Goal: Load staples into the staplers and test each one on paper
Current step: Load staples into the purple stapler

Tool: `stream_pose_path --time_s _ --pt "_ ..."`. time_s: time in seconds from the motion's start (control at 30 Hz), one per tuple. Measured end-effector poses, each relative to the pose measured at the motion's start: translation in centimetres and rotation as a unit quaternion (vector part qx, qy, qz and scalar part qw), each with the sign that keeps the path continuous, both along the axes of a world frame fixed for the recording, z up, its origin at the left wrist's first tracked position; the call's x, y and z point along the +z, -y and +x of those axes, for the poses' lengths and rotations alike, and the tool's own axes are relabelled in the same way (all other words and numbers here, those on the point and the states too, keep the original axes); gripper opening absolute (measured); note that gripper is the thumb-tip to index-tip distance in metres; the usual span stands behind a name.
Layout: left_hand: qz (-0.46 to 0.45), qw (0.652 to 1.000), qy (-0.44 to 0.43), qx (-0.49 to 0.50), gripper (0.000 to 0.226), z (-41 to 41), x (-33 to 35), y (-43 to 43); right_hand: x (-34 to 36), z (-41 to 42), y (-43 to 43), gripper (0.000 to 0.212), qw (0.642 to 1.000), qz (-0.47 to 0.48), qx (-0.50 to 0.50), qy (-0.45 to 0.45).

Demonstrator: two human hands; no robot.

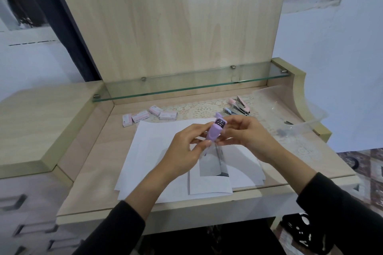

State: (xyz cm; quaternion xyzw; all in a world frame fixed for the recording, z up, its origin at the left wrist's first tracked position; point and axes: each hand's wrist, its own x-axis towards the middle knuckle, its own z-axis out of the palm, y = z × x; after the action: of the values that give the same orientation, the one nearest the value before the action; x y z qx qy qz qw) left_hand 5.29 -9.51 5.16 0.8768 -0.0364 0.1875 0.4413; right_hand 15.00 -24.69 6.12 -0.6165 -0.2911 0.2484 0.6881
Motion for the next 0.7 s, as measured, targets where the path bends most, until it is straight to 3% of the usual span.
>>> stream_pose_path --time_s 0.1,0.2,0.37,0.5,0.7 --pt "-0.022 0.999 -0.025 -0.005 0.024 0.0 -0.8 0.0 -0.1 -0.4 -0.3 0.035 0.998 -0.025 -0.015 0.054" --pt "-0.047 0.998 -0.05 -0.003 0.019 0.0 -1.3 -0.1 -0.6 -0.5 -0.4 0.035 0.988 -0.081 -0.022 0.13" --pt "-0.052 0.996 -0.015 0.066 0.042 0.0 -0.7 0.3 -1.2 0.0 -0.5 0.016 0.972 -0.135 -0.068 0.182" --pt "-0.033 0.996 0.013 0.079 0.03 0.3 -0.2 0.5 -1.2 -0.2 -0.7 0.015 0.948 -0.168 -0.074 0.262" --pt "0.04 0.994 0.029 0.097 0.014 1.2 0.0 0.8 -1.2 -0.5 -0.9 0.013 0.946 -0.145 -0.075 0.279"
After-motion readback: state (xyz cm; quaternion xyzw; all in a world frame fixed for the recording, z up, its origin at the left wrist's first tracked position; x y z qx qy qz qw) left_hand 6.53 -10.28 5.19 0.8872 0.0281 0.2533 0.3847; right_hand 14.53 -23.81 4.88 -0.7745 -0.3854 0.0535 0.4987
